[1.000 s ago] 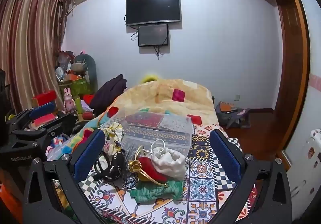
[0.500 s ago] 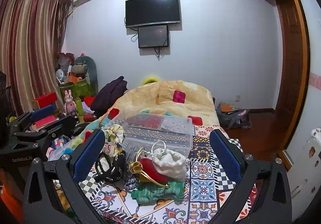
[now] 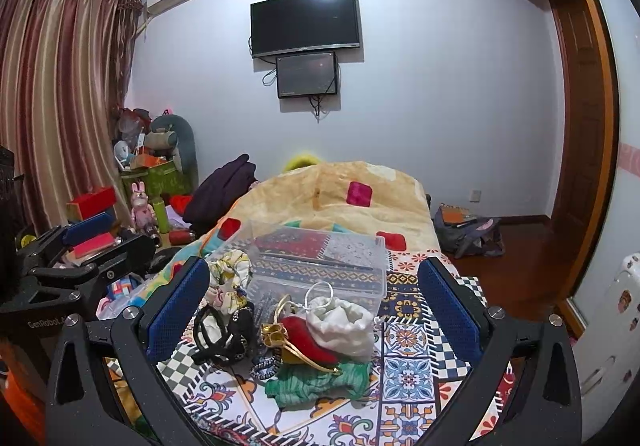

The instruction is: Organize soft objects

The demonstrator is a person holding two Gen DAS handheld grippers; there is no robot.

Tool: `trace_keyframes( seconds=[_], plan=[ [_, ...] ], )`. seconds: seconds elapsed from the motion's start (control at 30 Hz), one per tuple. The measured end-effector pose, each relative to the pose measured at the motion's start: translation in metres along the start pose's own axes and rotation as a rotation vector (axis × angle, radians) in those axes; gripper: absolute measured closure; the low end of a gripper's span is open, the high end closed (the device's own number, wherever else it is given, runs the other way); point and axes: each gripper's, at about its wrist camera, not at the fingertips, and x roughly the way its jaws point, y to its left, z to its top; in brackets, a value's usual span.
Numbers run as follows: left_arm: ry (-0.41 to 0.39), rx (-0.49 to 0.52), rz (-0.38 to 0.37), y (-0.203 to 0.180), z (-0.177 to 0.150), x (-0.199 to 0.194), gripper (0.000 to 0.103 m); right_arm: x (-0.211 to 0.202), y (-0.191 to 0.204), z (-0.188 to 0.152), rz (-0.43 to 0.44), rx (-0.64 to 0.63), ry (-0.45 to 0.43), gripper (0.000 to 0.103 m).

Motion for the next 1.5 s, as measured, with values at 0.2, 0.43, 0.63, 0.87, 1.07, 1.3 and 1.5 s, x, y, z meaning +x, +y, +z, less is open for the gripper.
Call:
trace_keyframes(
  seconds=[0.2, 0.43, 0.63, 0.87, 1.07, 1.3, 1.5],
  plan=[
    [-0.002, 0.001, 0.002, -0.0015, 0.0002, -0.0022, 0.000, -0.0003, 0.0008, 0.0002, 0.000, 0.000, -0.001, 0.000],
    [-0.001, 0.001, 0.001, -0.0021, 0.0008, -0.0022, 0.000, -0.0012, 0.0017, 0.0013, 0.002, 0.002, -0.005, 0.000],
    [-0.002, 0.002, 0.000, -0.0030, 0.0013, -0.0023, 0.000, -0.0021, 0.0012, 0.0020, 0.005, 0.004, -0.006, 0.000],
    [-0.002, 0.001, 0.001, -0.0032, 0.0011, -0.0022, 0.000, -0.0024, 0.0015, 0.0023, 0.007, 0.006, -0.007, 0.000],
    [-0.002, 0.004, 0.002, -0.0047, 0.0019, -0.0022, 0.000, -0.0026, 0.0013, 0.0018, 0.007, 0.006, -0.007, 0.000],
    [-0.002, 0.007, -0.002, -0.0075, 0.0013, -0.0017, 0.000, -0.0028, 0.0014, 0.0013, 0.008, 0.007, -0.007, 0.000],
    [-0.002, 0.007, -0.005, -0.0064, 0.0002, -0.0033, 0.000, -0.0024, 0.0011, 0.0003, 0.018, 0.012, -0.005, 0.000]
  ],
)
